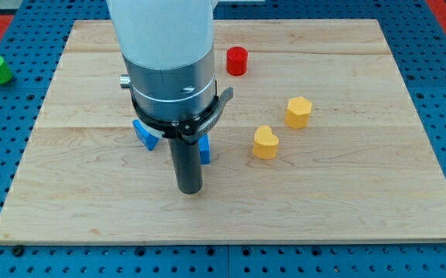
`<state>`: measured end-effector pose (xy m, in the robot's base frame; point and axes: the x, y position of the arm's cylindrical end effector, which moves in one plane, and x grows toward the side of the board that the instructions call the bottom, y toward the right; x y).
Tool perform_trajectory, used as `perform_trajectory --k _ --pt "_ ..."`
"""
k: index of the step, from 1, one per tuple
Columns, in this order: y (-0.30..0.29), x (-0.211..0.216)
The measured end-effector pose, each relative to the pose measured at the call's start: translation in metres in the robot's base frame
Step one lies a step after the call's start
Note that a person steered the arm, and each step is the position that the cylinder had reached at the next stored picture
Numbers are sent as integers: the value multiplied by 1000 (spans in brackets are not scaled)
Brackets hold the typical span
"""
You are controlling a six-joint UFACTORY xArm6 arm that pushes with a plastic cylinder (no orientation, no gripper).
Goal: Move the yellow hexagon to the top left
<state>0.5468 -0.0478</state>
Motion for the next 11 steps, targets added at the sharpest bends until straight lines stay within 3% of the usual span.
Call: perform_trajectory --k 3,4,5,6,7,9,10,11 --pt "11 0" --pt "28 2" --pt "85 0" --pt "144 -10" --pt "176 -49" --pt "163 -122" --pt "160 -116" --pt "196 -109"
